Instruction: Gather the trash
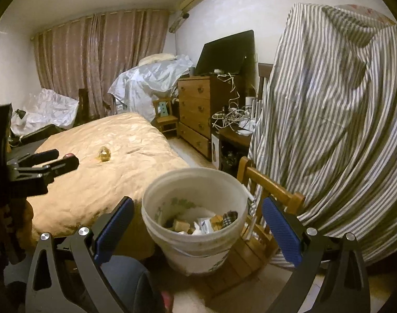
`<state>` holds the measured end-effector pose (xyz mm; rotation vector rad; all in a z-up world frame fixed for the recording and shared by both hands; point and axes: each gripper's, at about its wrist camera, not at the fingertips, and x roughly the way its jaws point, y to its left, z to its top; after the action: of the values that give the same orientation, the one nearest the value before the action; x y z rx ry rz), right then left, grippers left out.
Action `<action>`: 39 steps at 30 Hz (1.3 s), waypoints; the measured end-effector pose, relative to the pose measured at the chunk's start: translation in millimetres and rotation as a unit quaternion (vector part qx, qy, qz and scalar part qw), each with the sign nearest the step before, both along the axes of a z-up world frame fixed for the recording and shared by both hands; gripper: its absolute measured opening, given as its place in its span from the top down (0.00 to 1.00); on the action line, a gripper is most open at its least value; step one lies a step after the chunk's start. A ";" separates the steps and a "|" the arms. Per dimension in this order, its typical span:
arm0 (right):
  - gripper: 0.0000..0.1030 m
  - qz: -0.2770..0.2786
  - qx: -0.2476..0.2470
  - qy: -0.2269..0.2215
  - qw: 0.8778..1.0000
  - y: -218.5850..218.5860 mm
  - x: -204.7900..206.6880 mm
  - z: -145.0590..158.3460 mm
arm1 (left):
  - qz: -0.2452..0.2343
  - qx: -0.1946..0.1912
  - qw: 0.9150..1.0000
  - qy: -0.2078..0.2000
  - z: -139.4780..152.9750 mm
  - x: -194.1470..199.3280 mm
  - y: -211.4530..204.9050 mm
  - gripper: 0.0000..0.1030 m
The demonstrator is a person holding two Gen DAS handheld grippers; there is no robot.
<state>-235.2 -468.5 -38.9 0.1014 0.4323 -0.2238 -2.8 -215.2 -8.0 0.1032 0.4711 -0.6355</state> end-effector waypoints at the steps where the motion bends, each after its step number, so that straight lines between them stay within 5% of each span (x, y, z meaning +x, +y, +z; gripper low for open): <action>1: 0.05 0.003 0.006 0.003 1.000 0.4 -2.0 -1.8 | -0.002 0.001 1.000 0.000 -0.2 -2.7 0.2 0.05; 39: 0.05 0.010 0.026 0.012 1.000 -10.4 -2.9 -5.1 | -0.039 0.026 0.999 -0.010 0.6 -27.6 -13.4 0.05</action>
<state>-238.1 -478.9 -44.1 0.1461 0.4621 -0.1943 -30.4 -228.5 -7.4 0.1780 0.4657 -0.6976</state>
